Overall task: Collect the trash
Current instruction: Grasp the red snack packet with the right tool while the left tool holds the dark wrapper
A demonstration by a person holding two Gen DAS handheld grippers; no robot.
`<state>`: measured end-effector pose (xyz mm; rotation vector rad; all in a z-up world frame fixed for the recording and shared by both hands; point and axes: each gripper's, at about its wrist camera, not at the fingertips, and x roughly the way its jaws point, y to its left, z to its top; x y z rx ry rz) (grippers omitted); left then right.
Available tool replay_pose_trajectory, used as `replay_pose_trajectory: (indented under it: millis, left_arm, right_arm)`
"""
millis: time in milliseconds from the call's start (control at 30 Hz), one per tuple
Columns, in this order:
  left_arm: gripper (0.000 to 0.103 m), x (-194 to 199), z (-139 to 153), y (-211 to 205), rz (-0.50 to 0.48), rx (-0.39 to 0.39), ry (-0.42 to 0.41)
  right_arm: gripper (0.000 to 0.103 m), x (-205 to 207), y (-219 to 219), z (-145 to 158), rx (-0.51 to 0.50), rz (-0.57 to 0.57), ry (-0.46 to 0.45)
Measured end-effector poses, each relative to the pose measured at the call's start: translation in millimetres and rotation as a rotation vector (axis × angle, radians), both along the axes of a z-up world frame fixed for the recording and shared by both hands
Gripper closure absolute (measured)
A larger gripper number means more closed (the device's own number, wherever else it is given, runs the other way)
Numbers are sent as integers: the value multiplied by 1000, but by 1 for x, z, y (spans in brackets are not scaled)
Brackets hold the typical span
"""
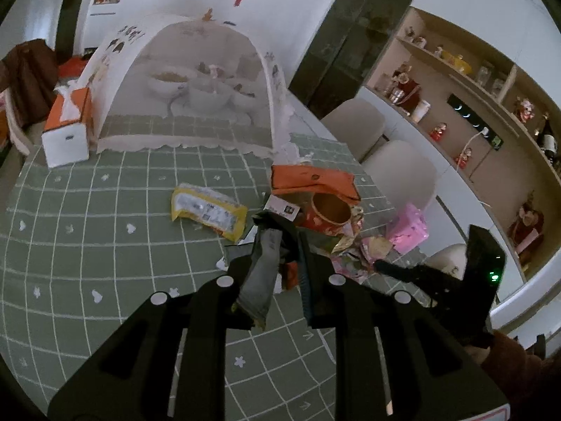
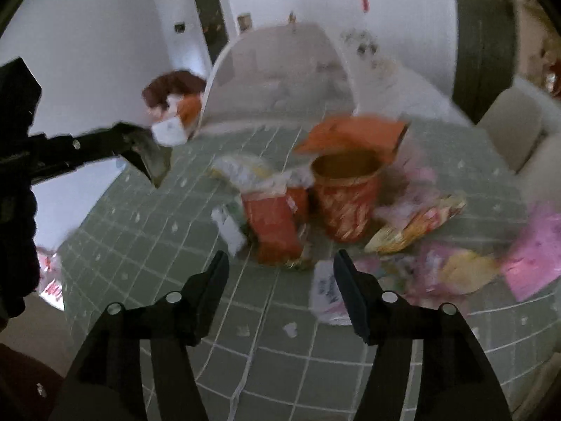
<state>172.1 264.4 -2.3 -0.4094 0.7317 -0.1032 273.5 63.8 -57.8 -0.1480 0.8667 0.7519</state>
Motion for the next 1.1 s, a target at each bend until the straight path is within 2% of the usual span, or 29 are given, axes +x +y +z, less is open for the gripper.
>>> replay_pose_trajectory:
  millis: [33, 67, 133, 200, 233, 300, 433, 533, 600, 633, 667, 700, 900, 1100]
  left_arm:
    - [86, 0, -3, 0, 5, -3, 10]
    - [86, 0, -7, 0, 10, 0, 24]
    - [86, -1, -14, 1, 15, 17, 43]
    - [86, -2, -20, 2, 30, 36, 62]
    - [86, -3, -24, 5, 42, 34, 77]
    - [86, -9, -28, 9, 54, 30, 84]
    - [86, -24, -33, 16, 83, 34, 87]
    - [86, -30, -36, 21, 98, 28, 99]
    - [86, -32, -35, 21, 97, 40, 101]
    - [86, -33, -34, 21, 94, 43, 99]
    - [86, -33, -32, 20, 91, 50, 96]
    - [86, -34, -31, 19, 86, 55, 89]
    - [86, -25, -12, -1, 30, 63, 25]
    - [86, -2, 16, -45, -89, 35, -77]
  right_arm:
    - [44, 3, 5, -7, -21, 15, 24]
    - [49, 3, 7, -11, -20, 20, 28]
    - [53, 7, 14, -20, -33, -2, 7]
    - [53, 12, 18, -26, -46, -49, -6]
    - [53, 16, 21, -29, -36, -51, 19]
    - [53, 19, 26, -34, 19, -2, 50]
    - [53, 27, 45, -40, -22, 12, -6]
    - [53, 50, 51, -50, -21, -29, 34]
    - [53, 60, 56, -55, 9, 6, 67]
    - [57, 63, 56, -55, 40, 32, 73]
    - [67, 65, 54, -53, 67, 33, 81]
    - [70, 65, 52, -50, 66, 13, 90]
    - [70, 30, 23, 0, 90, -32, 7]
    - [70, -15, -46, 43, 57, -205, -67]
